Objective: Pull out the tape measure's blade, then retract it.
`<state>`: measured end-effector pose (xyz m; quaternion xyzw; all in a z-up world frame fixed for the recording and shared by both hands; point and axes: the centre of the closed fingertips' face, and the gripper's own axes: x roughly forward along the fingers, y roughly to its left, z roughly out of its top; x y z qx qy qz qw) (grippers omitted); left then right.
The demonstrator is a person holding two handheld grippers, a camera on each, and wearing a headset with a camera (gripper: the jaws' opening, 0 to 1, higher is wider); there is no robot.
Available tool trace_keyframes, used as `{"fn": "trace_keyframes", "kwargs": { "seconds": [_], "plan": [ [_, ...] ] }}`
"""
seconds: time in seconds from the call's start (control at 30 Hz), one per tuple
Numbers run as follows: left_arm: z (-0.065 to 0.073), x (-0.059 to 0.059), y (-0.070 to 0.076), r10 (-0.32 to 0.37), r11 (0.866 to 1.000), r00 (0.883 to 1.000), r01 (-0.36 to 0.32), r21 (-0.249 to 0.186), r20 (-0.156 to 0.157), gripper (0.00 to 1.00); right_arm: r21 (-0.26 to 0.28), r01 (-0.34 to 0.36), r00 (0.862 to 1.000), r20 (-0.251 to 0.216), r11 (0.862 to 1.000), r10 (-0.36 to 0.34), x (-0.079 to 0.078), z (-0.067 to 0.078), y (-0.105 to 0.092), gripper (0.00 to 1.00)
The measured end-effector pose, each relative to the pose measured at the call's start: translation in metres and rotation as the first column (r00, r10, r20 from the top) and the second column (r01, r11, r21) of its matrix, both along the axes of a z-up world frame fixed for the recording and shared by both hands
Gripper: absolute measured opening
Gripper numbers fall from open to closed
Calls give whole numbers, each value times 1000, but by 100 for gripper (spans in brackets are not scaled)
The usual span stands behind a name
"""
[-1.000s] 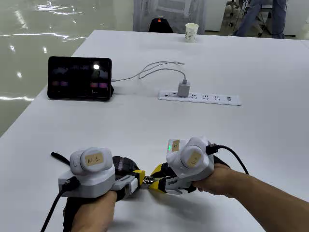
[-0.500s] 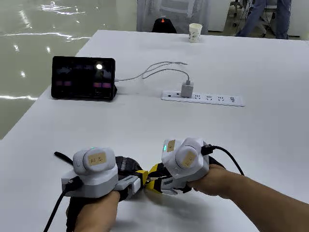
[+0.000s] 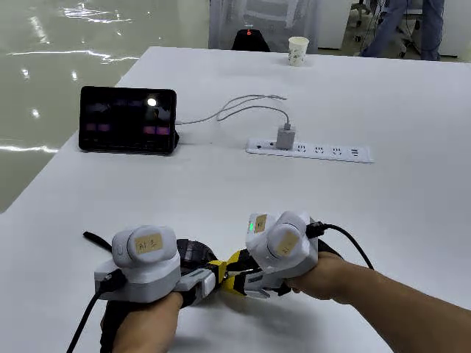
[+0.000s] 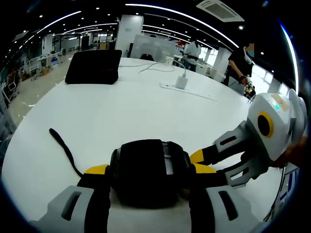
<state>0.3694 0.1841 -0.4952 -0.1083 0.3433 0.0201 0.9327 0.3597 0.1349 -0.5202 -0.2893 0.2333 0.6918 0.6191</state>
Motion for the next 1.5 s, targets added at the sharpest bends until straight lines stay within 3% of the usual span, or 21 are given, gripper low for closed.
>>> {"fn": "trace_keyframes", "kwargs": {
  "seconds": [0.53,0.77,1.17,1.5],
  "plan": [
    [0,0,-1,-14,1000,1000,14,-13,-7,62,-4,33,999,-5,999,-33,2,-1,-3,15],
    [2,-1,0,-29,1000,1000,29,7,-4,62,3,56,998,-13,998,-56,2,-1,-8,17],
    [8,-10,3,-50,999,999,50,20,0,69,9,115,993,-10,993,-115,5,7,-27,23],
    [12,-22,0,-113,992,994,112,53,8,73,5,207,978,-24,978,-207,4,12,-50,33]
  ]
}}
